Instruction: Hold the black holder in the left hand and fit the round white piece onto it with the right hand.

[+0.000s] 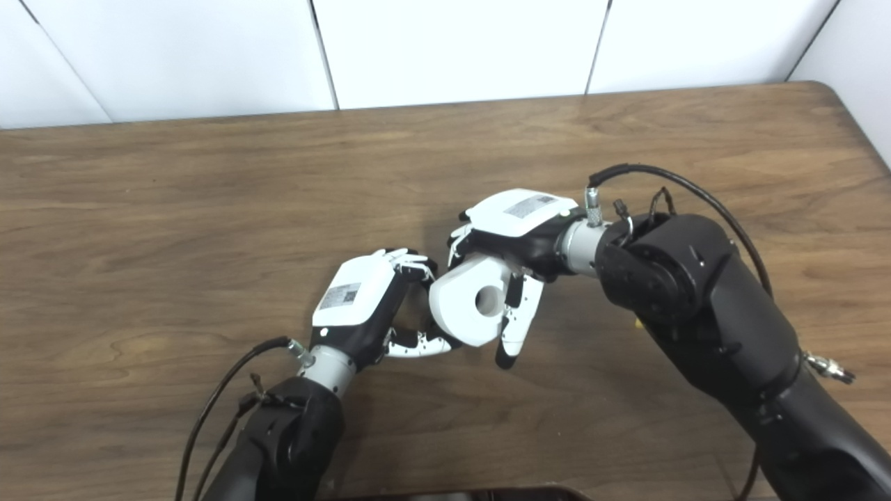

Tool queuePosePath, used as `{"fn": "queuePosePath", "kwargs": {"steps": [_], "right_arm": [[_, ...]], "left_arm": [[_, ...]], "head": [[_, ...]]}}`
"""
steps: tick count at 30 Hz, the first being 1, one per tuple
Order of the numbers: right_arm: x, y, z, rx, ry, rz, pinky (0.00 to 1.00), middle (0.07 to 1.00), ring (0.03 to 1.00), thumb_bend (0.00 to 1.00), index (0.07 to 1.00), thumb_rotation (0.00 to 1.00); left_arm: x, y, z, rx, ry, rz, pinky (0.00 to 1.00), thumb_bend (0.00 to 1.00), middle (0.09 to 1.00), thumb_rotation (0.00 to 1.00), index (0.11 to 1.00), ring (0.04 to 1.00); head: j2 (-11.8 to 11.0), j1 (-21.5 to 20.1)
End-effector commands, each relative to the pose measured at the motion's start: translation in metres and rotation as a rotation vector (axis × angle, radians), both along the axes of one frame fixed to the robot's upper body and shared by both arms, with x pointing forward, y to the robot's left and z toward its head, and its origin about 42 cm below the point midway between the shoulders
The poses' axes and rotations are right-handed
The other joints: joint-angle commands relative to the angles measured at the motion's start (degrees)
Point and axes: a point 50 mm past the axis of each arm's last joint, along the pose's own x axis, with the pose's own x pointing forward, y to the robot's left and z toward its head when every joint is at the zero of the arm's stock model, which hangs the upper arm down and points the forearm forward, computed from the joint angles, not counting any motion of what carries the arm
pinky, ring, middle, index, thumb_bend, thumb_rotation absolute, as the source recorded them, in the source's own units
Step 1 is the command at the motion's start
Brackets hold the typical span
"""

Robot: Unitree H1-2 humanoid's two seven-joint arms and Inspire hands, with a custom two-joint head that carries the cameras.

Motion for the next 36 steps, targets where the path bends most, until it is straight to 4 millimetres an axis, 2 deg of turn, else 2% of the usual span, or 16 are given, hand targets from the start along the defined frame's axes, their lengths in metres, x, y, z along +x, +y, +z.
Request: {"fn": "queuePosePath", "kwargs": {"steps": [1, 16, 36], "right_arm": [[0.007, 0.002, 0.016, 0.018, -0.060, -0.004, 1.00, 0.909, 1.000, 1.00, 0.726, 0.38], [0.011, 0.005, 0.030, 0.043, -0.077, 0.026, 0.97, 0.904, 1.000, 1.00, 0.732, 0.40], [0.013, 0.002, 0.037, 0.057, -0.098, 0.028, 0.94, 0.908, 1.000, 1.00, 0.742, 0.41]], "left_arm": [[-0.002, -0.006, -0.005, 0.008, 0.042, -0.046, 0.92, 0.52, 0.794, 0.06, 0.486, 0.877], [-0.001, -0.009, -0.008, 0.019, 0.044, -0.053, 0.91, 0.52, 0.786, 0.06, 0.486, 0.871], [-0.001, -0.010, -0.008, 0.031, 0.060, -0.066, 0.92, 0.52, 0.790, 0.06, 0.487, 0.877]], "head": [[0.00, 0.04], [-0.30, 0.17], [-0.28, 0.24]]}}
